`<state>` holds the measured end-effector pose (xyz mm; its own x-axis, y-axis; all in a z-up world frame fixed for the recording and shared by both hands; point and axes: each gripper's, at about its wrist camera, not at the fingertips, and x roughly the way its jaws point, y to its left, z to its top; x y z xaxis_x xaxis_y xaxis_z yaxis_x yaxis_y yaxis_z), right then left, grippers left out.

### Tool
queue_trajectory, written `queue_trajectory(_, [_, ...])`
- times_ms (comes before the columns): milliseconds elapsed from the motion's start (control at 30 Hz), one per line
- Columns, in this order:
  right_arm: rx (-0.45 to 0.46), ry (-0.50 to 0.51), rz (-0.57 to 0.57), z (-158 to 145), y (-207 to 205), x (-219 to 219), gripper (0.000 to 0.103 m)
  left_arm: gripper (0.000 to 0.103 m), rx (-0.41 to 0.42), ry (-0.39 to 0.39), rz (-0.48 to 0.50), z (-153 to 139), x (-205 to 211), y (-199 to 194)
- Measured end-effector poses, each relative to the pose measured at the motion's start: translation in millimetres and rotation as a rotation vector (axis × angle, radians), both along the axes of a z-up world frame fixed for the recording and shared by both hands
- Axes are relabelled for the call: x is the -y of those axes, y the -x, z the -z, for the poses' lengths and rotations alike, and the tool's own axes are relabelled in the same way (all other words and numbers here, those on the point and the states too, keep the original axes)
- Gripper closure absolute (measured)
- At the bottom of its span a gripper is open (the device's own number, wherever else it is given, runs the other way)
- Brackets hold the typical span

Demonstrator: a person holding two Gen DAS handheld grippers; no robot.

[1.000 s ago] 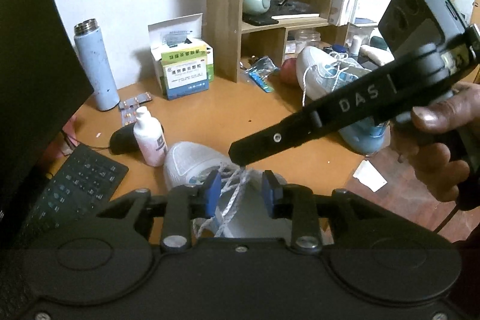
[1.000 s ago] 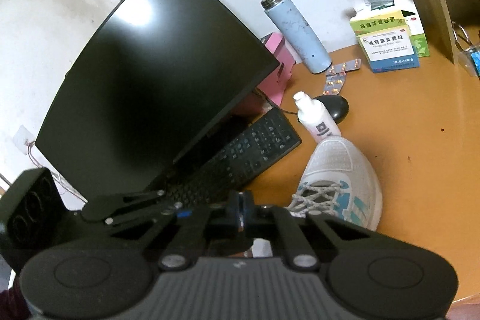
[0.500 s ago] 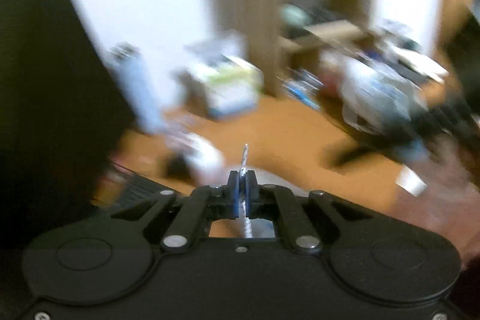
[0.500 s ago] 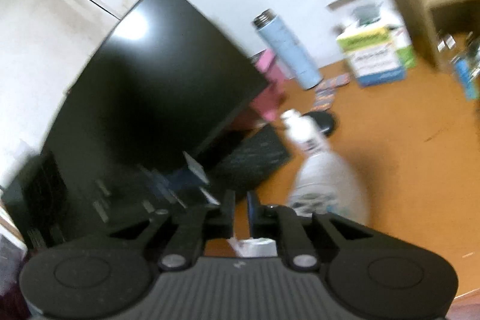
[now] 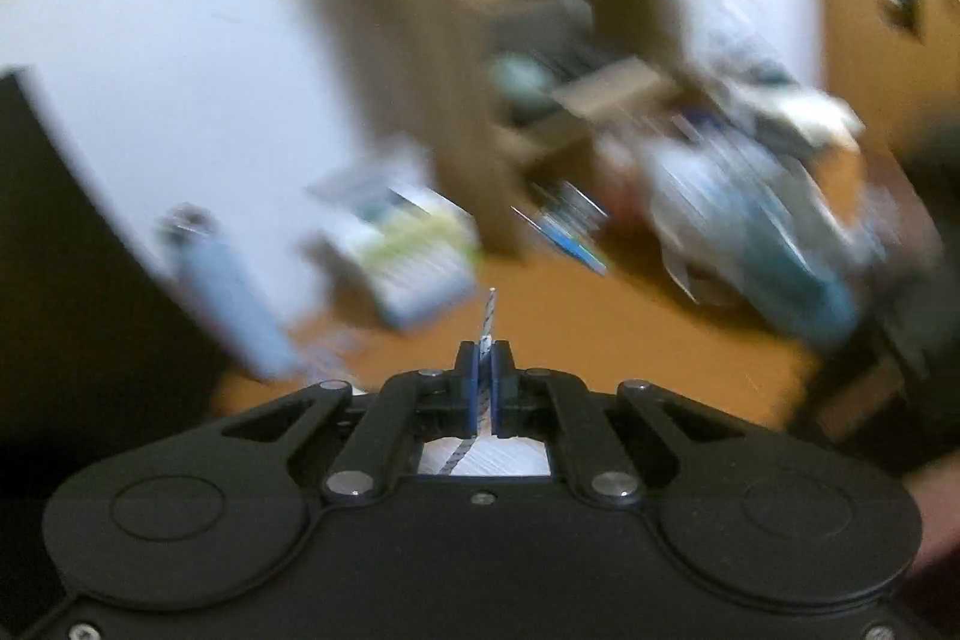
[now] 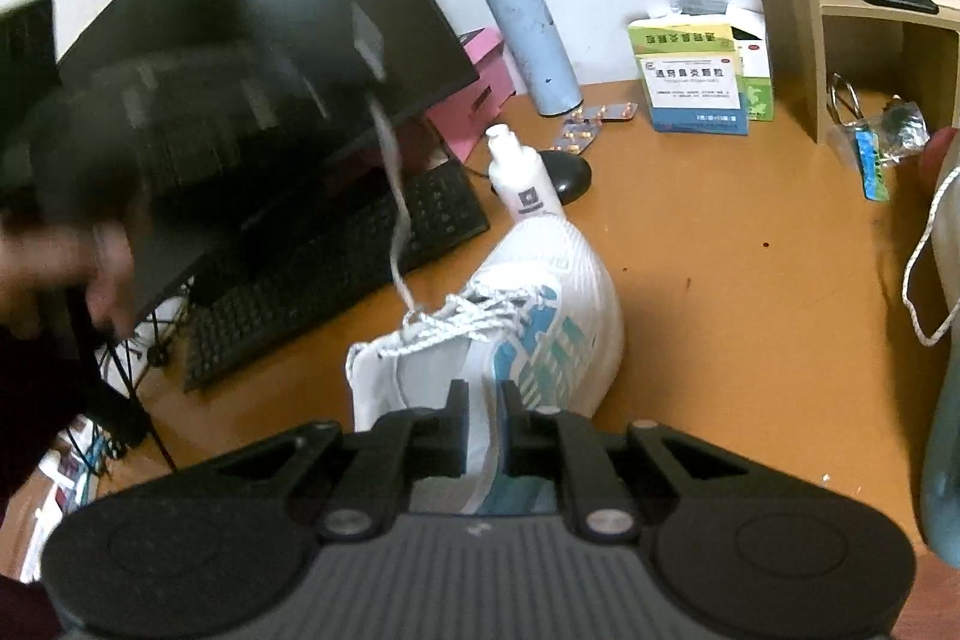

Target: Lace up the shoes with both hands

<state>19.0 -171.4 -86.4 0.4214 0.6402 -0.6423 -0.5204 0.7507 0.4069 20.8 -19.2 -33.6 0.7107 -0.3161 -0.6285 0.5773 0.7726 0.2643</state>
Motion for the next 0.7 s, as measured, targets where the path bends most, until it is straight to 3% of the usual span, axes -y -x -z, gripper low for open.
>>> queue_trajectory(133, [-0.005,-0.005,0.014,4.9,0.7,4.1,0.092,0.102,-0.042,-0.119,0.067,34.8,15.8,25.1])
queue_trajectory(700, [-0.053,-0.047,0.080,18.8,-12.0,16.0,0.092,0.102,-0.166,-0.216,0.005,64.2,20.6,19.6])
